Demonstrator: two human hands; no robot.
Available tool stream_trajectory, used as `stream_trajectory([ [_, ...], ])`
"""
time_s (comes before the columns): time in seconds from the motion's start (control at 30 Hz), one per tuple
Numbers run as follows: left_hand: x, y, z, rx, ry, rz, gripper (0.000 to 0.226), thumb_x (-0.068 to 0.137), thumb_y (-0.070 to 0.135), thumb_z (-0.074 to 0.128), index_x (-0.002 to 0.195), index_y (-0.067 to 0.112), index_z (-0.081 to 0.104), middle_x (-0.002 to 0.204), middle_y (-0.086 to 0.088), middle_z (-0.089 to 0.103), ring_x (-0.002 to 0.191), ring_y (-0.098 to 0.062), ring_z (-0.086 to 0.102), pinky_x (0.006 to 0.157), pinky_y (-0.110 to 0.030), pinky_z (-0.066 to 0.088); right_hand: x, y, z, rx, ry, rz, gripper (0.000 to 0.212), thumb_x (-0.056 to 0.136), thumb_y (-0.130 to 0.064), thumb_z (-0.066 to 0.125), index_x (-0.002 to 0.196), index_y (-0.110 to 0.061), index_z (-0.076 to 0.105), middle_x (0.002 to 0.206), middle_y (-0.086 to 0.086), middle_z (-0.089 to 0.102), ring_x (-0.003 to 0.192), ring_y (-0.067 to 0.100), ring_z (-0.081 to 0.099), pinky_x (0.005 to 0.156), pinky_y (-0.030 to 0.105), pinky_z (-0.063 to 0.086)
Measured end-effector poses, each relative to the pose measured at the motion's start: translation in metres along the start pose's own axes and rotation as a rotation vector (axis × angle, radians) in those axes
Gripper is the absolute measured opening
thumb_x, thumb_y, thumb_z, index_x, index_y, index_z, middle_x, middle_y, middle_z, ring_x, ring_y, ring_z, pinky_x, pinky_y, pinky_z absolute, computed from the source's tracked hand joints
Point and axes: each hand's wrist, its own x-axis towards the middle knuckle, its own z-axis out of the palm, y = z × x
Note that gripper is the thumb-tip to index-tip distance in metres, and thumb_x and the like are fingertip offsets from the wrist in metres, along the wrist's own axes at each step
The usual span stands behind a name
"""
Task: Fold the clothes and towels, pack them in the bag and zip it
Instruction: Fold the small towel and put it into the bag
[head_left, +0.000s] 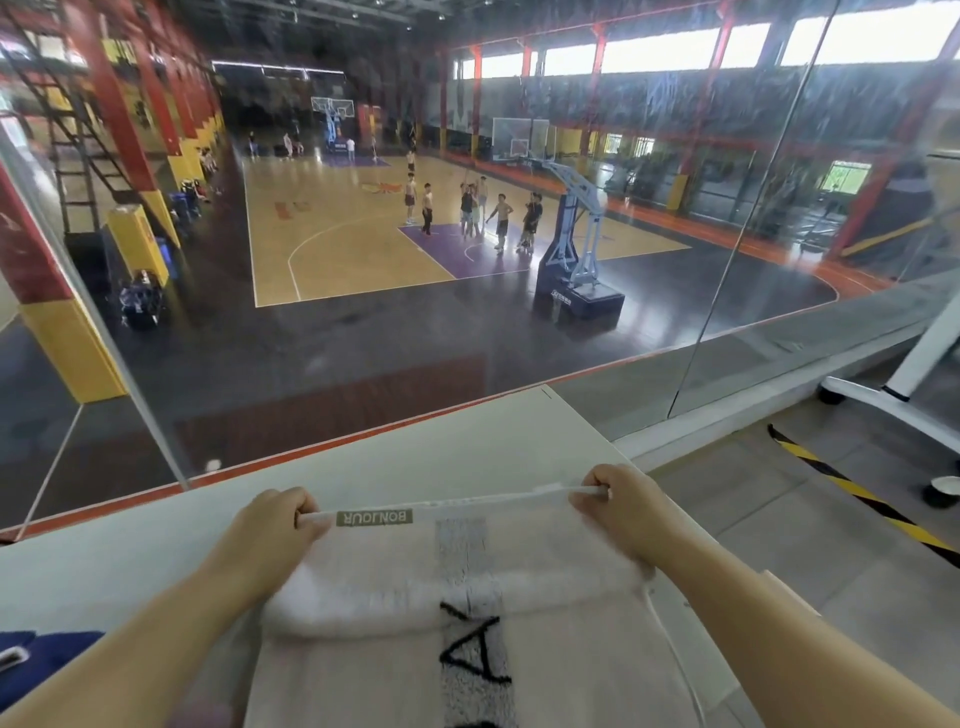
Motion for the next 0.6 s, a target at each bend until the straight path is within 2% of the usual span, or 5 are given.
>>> stream_trajectory([
  [0.1,0.003,-0.006,0.005,0.128,0.022,-0.021,0.020,0.090,0.029,0.057,0.073,0.018,0.058,0.081,0.001,0.044,0.077,-0.018,0.046,0.072,-0.029,0.037,-0.003,0.005,0.009,-0.060,0.023,-0.041,0.032,0.086,-0.026,0.064,0.062,-0.034,0.044,0.096,-0.008,0.048,0.087,0.015,0.052,0.081,0.030,0.044],
  [0.17,0.004,-0.007,0.007,0.128,0.024,0.012,0.019,0.088,0.027,0.059,0.071,0.019,0.058,0.081,0.002,0.046,0.076,-0.018,0.048,0.068,-0.026,0.037,-0.003,0.006,0.012,-0.102,0.030,-0.073,0.035,0.086,-0.026,0.064,0.062,-0.036,0.040,0.097,-0.008,0.048,0.089,0.017,0.052,0.081,0.031,0.044],
  [0.27,0.006,-0.006,0.007,0.103,0.026,0.048,0.026,0.083,0.020,0.066,0.059,0.018,0.055,0.068,-0.001,0.055,0.062,-0.013,0.049,0.052,-0.023,0.031,0.001,0.002,0.008,-0.161,-0.013,-0.041,0.035,0.086,-0.028,0.063,0.061,-0.036,0.040,0.094,-0.006,0.048,0.086,0.018,0.051,0.076,0.030,0.042],
  [0.4,0.006,-0.006,0.005,0.095,0.031,0.043,0.024,0.079,0.018,0.071,0.057,0.016,0.059,0.064,-0.002,0.060,0.061,-0.015,0.053,0.051,-0.022,0.032,0.005,-0.003,0.002,-0.251,-0.092,-0.055,0.031,0.083,-0.025,0.061,0.059,-0.031,0.043,0.084,-0.002,0.056,0.076,0.016,0.049,0.053,0.018,0.032],
  [0.6,-0.006,-0.003,-0.004,0.076,-0.040,0.021,0.021,0.079,0.020,0.071,0.061,0.019,0.061,0.067,0.002,0.062,0.066,-0.012,0.055,0.055,-0.021,0.036,-0.005,-0.013,-0.010,-0.283,-0.189,-0.046,0.020,0.076,-0.023,0.069,0.062,-0.023,0.054,0.077,-0.001,0.062,0.068,0.015,0.052,0.055,0.024,0.039],
])
